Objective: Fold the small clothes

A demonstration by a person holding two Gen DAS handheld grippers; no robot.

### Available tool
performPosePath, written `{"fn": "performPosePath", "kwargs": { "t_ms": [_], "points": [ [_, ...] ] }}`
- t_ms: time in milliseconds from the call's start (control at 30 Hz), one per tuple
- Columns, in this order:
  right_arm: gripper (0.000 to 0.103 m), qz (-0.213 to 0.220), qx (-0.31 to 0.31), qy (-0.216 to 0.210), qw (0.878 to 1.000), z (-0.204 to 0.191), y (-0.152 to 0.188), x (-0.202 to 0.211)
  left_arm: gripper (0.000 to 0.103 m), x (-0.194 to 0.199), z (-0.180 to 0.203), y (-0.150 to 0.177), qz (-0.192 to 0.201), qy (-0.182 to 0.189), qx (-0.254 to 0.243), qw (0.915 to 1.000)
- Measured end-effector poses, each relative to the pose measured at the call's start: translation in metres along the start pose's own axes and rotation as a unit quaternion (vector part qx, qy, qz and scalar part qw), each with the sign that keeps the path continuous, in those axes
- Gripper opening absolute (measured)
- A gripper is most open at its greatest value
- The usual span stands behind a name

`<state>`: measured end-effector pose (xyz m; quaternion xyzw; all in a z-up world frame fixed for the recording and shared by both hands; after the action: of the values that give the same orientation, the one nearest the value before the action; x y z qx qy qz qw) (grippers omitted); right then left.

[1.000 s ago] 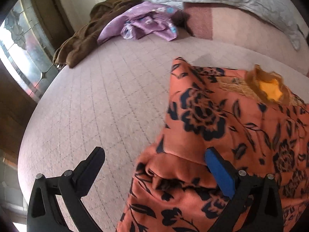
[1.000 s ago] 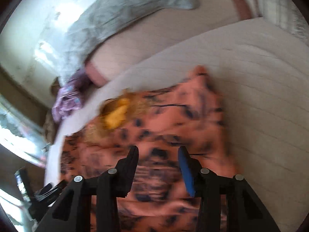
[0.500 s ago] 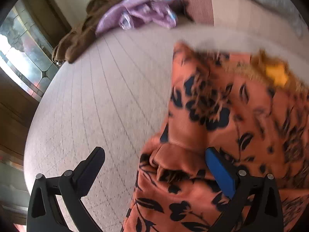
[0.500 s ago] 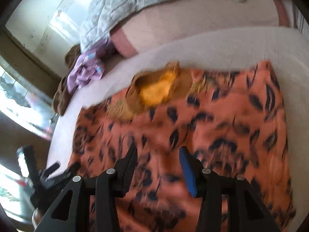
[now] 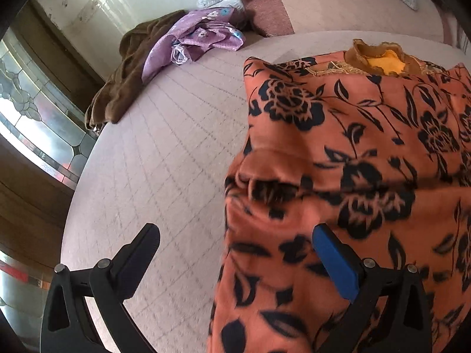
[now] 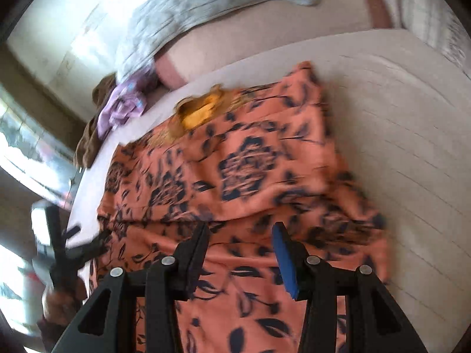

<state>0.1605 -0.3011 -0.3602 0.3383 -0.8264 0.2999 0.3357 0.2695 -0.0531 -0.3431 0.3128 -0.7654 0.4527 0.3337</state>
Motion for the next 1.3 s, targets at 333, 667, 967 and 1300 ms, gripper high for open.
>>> {"fn": "performPosePath", "kwargs": {
  "t_ms": [333,667,967,1300],
  "points": [
    [0.047,0.033,0.006,0.062,0.997,0.022,-0.035,-0.036,0.103,-0.017,-0.038,-0.039,0.012,0.012,0.099,0.9949],
    [0.047,0.044,0.032,0.071,0.996,0.004,-0.049,-0.050,0.103,-0.043,-0.015,-0.050,-0.044,0.023,0.126,0.9908],
    [0.048,0.018,-0.005,0.052,0.998,0.018,-0.079,-0.098,0.103,-0.061,-0.015,-0.047,-0.075,0.024,0.152,0.9853],
    [0.048,0.021,0.014,0.032,0.999,-0.009,-0.059,-0.057,0.103,-0.025,0.000,-0.049,0.011,-0.005,0.073,0.9972]
  ]
}}
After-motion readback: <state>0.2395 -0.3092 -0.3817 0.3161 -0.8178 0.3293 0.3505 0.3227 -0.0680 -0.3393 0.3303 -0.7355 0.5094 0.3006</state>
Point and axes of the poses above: each gripper's, at about its wrist camera, not at the fingertips, and x roughly against the way its jaws point, z to its right, y to its underside, the point moved 8 cm from there along -x, roughly the way its jaws point
